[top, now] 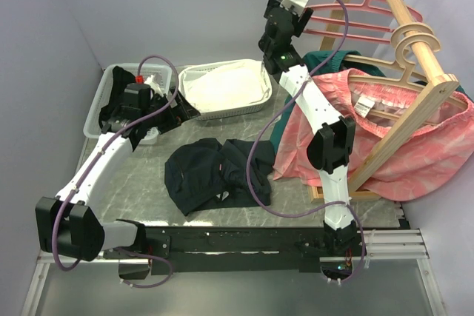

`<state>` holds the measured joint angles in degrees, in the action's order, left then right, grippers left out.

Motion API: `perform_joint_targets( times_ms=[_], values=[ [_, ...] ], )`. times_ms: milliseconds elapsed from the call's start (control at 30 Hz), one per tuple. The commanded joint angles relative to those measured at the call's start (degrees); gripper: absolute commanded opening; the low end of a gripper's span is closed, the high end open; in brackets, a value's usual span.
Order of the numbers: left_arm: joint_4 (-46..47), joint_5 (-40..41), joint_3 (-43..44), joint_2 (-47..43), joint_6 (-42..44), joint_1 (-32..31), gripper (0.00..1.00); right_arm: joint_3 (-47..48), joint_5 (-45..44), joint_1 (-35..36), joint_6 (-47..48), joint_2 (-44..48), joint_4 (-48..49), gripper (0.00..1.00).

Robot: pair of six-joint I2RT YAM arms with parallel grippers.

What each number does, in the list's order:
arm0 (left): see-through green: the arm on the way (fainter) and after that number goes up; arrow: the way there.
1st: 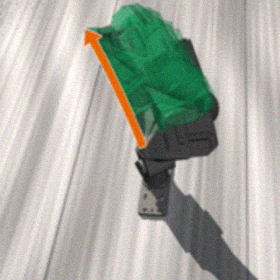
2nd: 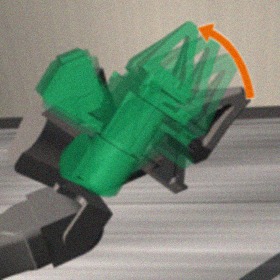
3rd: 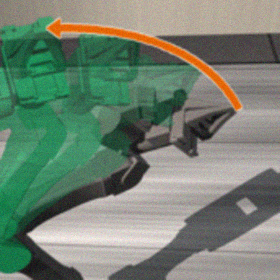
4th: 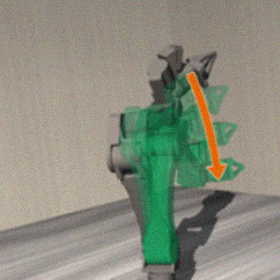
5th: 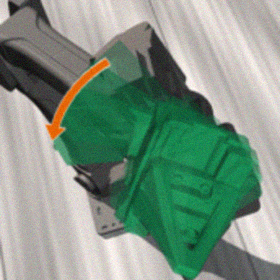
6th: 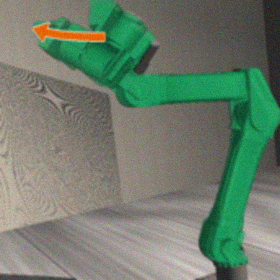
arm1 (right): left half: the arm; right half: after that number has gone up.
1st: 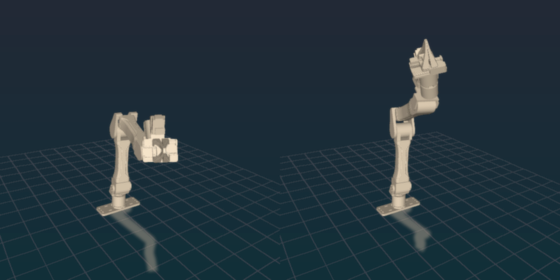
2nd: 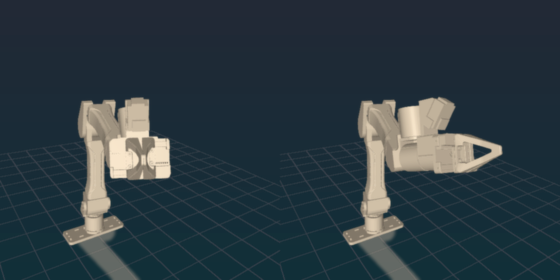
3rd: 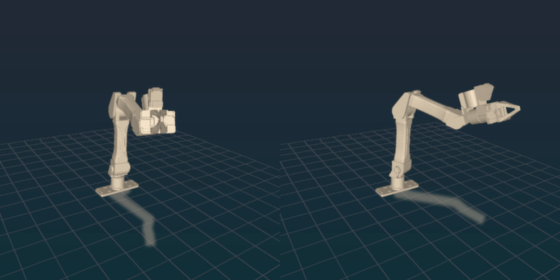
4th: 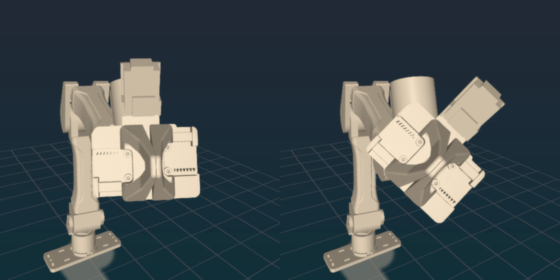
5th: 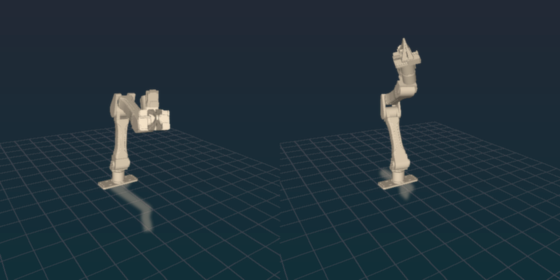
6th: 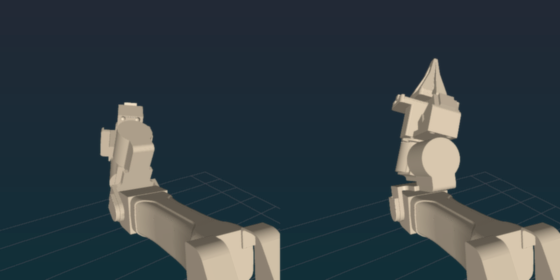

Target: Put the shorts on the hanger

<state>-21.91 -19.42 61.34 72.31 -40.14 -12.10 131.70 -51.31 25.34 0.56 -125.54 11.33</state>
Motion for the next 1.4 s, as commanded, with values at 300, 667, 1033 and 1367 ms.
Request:
perform_joint_targets(
  times_ms=[300,667,1033,1367],
  values=[
    [2.1,-1.2,-0.1,0.3,0.8,-0.1,0.99,2.0,9.0,-3.6,-7.9,1.9,3.3,0.73],
    [2.1,-1.1,-0.3,0.2,0.8,-0.1,0.99,-1.0,11.8,-3.6,-7.6,4.2,4.1,0.46],
    [2.3,-1.6,-0.3,0.4,0.7,-0.1,0.99,-6.5,11.4,-1.5,-3.6,8.3,7.9,0.26],
    [2.3,-1.9,-0.6,-0.1,0.9,-0.1,0.99,-7.7,10.0,1.4,3.4,9.7,10.6,0.15]
  ],
)
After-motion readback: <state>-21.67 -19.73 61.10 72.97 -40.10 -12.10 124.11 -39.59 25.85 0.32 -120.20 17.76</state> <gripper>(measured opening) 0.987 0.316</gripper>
